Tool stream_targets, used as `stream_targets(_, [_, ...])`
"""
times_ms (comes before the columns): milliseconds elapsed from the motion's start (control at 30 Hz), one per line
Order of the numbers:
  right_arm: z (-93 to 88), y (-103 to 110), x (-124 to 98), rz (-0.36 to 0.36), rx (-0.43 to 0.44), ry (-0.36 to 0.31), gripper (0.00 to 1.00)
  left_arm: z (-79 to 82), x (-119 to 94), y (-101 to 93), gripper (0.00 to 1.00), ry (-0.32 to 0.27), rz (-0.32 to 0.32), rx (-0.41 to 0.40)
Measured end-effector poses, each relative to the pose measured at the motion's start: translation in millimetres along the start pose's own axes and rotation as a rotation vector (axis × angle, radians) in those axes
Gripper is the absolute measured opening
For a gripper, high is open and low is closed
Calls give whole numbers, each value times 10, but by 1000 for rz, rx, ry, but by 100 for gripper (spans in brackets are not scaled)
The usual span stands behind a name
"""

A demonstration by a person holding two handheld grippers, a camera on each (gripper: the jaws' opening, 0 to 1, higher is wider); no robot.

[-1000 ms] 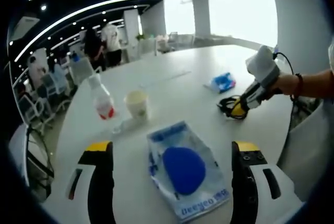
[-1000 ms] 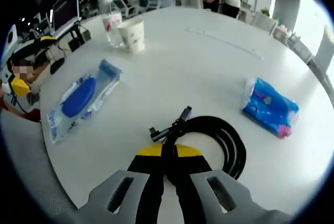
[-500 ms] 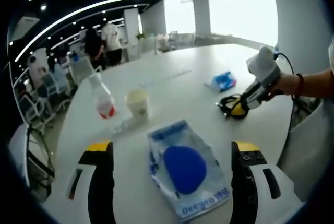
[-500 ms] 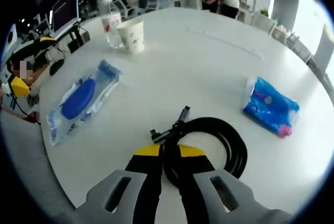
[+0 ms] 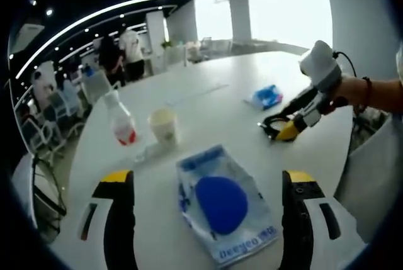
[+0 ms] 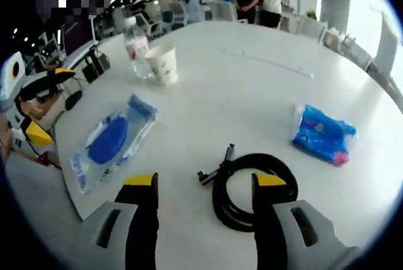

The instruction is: Arrange the tabletop items into an orderly group along one side of the table until the central work area is clear of visible clutter.

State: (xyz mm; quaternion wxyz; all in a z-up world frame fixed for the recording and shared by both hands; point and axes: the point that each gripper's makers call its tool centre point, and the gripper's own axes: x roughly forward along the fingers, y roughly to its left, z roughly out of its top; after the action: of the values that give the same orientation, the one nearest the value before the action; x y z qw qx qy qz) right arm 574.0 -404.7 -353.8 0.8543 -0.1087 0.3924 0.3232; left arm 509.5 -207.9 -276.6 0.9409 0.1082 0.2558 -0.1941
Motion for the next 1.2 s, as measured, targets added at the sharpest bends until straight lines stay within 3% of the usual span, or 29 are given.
stream_targets(233, [49, 237, -94, 70, 11, -23, 78, -15, 53, -15, 97, 0, -40, -13])
stream_targets(500, [94, 503, -204, 139, 34, -45, 84, -58, 133, -128, 97, 17, -121, -53])
stream_targets(700, [51, 876, -255, 226, 50, -30, 85, -56, 212, -75, 97, 32, -136, 18])
stream_targets(867, [-18, 1151, -261, 285, 59, -12, 85, -6, 274, -9, 96, 20, -182, 3])
stream_targets(1200, [-252, 1642, -235, 370, 38, 37, 82, 12, 438, 147, 92, 10, -225, 67])
